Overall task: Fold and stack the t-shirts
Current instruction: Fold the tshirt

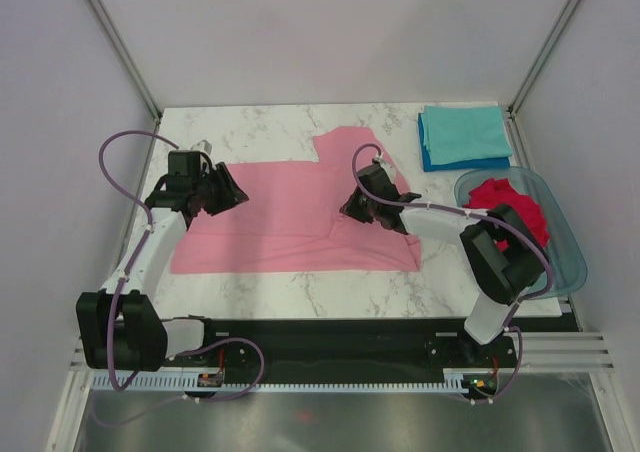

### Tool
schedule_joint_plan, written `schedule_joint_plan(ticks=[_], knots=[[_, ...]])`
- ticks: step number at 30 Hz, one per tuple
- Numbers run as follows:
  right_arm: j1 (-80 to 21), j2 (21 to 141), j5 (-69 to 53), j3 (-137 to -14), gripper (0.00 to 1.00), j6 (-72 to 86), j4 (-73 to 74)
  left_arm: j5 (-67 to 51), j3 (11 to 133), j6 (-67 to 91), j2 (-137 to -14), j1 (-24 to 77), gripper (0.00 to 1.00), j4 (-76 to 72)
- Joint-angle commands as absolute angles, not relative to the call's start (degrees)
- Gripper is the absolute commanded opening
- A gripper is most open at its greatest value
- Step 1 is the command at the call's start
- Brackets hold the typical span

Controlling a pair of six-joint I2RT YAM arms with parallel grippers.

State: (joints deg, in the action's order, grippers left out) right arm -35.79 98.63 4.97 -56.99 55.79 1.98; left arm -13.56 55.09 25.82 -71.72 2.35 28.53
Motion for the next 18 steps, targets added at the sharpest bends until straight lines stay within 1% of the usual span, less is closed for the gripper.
schedule_joint_plan(ticks=[1, 8, 10, 11, 13, 14, 17, 18], knots=[[-36.1, 101.3, 2.9, -60.1, 0.0, 52.7, -3.8, -12.7, 54.9, 24.3, -70.9, 2.5, 0.49, 27.0], [-36.1, 104.5, -1.7, -60.5, 0.01, 52.7, -9.1, -12.3, 54.8, 24.3, -71.1, 2.5, 0.5, 26.9], [-36.1, 104.9, -2.9, -60.8, 0.1, 52.3, -9.5, -12.0, 54.8, 24.3, -71.2, 2.5, 0.5, 27.1], [-36.1, 104.9, -3.2, -61.4, 0.18, 51.8, -9.1, -11.8, 54.6, 24.3, -71.2, 2.5, 0.5, 27.1], [-36.1, 103.5, -2.6, -62.0, 0.25, 50.8, -7.4, -11.9, 54.6, 24.3, -71.2, 2.5, 0.51, 27.1], [-36.1, 102.5, -1.9, -62.8, 0.31, 49.7, -5.4, -11.9, 54.5, 24.4, -71.3, 2.5, 0.51, 27.1], [-36.1, 101.2, -0.4, -64.5, 0.36, 47.8, -1.2, -12.1, 54.4, 24.6, -71.0, 2.5, 0.51, 27.0], [-36.1, 100.8, 1.1, -65.2, 0.37, 46.9, 3.1, -12.5, 54.4, 24.6, -71.1, 2.5, 0.51, 27.0]])
